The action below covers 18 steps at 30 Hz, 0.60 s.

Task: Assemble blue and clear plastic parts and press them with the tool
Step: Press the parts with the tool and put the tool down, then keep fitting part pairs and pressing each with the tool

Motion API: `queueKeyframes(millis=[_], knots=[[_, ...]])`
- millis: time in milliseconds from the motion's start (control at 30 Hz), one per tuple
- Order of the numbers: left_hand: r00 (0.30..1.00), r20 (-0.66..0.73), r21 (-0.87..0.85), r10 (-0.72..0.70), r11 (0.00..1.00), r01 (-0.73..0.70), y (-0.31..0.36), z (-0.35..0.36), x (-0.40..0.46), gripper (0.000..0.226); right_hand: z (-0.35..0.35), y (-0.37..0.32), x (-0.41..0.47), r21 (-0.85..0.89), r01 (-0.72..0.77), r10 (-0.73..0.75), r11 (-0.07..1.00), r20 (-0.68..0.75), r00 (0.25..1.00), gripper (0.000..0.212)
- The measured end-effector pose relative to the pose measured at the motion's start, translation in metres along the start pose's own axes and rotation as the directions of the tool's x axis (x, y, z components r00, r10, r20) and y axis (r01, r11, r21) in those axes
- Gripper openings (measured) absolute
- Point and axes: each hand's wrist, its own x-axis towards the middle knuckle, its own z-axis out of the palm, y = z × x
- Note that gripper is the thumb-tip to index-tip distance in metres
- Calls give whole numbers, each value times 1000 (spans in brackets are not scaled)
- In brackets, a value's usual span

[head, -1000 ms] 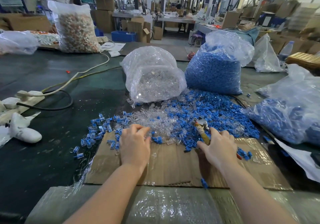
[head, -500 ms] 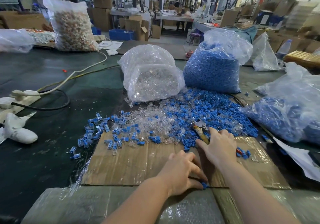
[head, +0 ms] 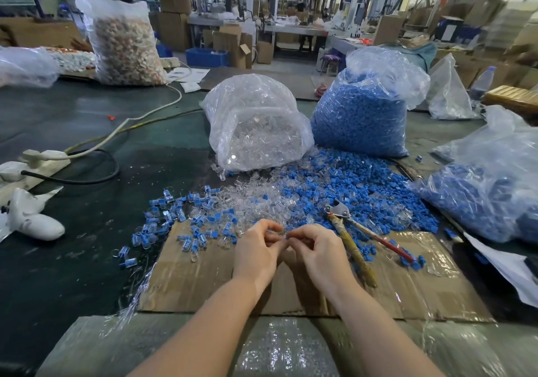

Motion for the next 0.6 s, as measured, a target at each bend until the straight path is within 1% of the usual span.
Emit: queueKeyframes(millis=[67, 133, 233, 367, 467, 533, 600], knots=[[1000, -13, 12, 10, 1000, -10, -3, -2, 0, 21, 5, 1, 3, 75, -83, 85, 994, -19, 996, 6], [999, -23, 31, 24, 999, -23, -4, -3, 0, 21, 9, 1, 6, 117, -128, 133, 985, -40, 990, 4], [999, -8, 67, 48, 997, -47, -4, -3, 0, 18, 13, 2, 9, 106, -150, 157, 983, -62, 986, 8], [996, -21, 104, 85, 991, -83, -6, -3, 3, 19, 14, 4, 10, 72, -129, 138, 989, -137, 981, 11], [989, -54, 205, 140, 971, -126, -8, -2, 6, 15, 14, 10, 7, -67, -68, 52, 995, -214, 975, 22], [983, -59, 277, 173, 949, -150, -9, 1, 9, 18, 15, 12, 5, -121, -44, 14, 992, -238, 971, 21], [981, -34, 339, 190, 926, -167, -10, 4, 11, 23, 16, 14, 3, -138, -37, 1, 990, -249, 969, 20]])
